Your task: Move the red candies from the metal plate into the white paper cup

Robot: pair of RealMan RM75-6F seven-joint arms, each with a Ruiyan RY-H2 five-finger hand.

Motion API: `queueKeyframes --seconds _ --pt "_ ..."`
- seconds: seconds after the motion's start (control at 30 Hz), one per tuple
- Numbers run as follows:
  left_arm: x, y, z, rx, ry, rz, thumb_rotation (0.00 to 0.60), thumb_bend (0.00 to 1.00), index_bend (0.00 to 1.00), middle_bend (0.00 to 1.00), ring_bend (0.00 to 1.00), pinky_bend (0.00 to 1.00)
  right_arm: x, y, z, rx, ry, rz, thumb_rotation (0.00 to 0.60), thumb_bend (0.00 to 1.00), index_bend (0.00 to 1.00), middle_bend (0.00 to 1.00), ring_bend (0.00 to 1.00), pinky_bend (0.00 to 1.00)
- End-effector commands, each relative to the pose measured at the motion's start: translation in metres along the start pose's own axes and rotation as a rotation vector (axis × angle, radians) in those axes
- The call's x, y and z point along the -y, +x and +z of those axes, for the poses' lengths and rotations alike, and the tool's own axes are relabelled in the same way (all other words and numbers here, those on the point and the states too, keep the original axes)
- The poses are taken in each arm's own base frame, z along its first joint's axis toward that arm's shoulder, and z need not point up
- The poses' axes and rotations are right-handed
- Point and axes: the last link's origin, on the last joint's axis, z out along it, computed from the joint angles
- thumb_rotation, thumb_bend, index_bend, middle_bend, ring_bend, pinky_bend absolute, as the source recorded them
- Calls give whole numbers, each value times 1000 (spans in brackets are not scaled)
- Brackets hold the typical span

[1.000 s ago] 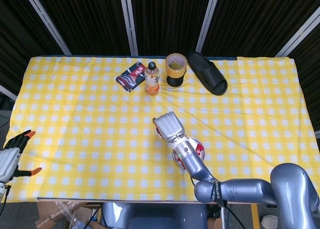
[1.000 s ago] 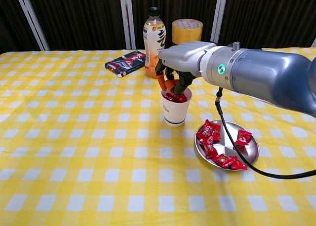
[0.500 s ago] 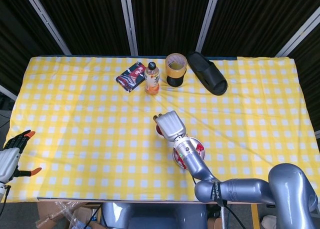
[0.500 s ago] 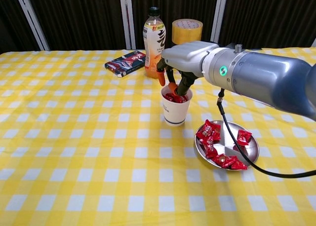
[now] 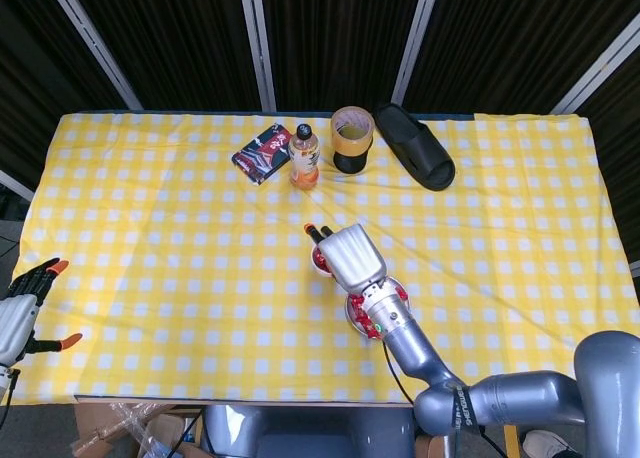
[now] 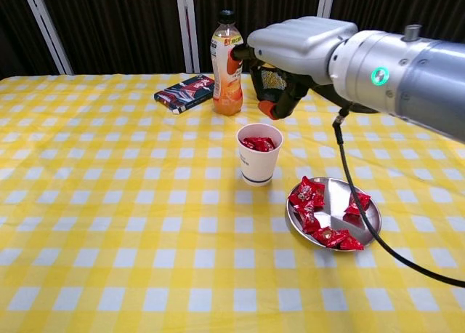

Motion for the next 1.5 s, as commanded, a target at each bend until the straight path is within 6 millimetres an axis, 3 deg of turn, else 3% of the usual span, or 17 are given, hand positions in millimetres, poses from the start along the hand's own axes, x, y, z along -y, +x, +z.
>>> queueKeyframes --seconds 0.03,0.1,0.17,0.43,0.87,1.03,1.3,1.5 --pt "0 0 0 -3 -1 1 600 61 0 0 0 0 -16 -1 -26 10 -29 -33 600 462 208 603 880 987" --pt "0 0 -1 -4 -1 -3 600 61 0 0 0 0 -20 -4 -37 25 -32 -37 600 455 208 712 880 987" --pt "0 0 -1 -8 0 -1 600 61 0 0 0 0 -24 -12 -50 54 -39 -40 600 452 208 754 880 987" --pt "-2 -1 -4 -16 -7 13 600 62 0 0 0 0 -32 -42 -75 139 -75 -50 600 452 210 781 898 987" --pt "-1 -2 -5 -21 1 21 600 65 6 0 0 0 -39 -79 -78 218 -134 -23 600 400 322 829 942 998" --pt "-1 -3 -4 -21 0 21 600 65 13 0 0 0 -46 -89 -81 253 -151 -34 600 323 323 829 942 998" --pt "-2 -3 -4 -19 -4 24 600 65 15 0 0 0 -52 -100 -80 258 -167 -34 600 314 327 829 942 999" --pt "-2 -3 -5 -20 -6 27 600 65 15 0 0 0 -54 -102 -76 233 -173 -25 600 313 400 829 942 998"
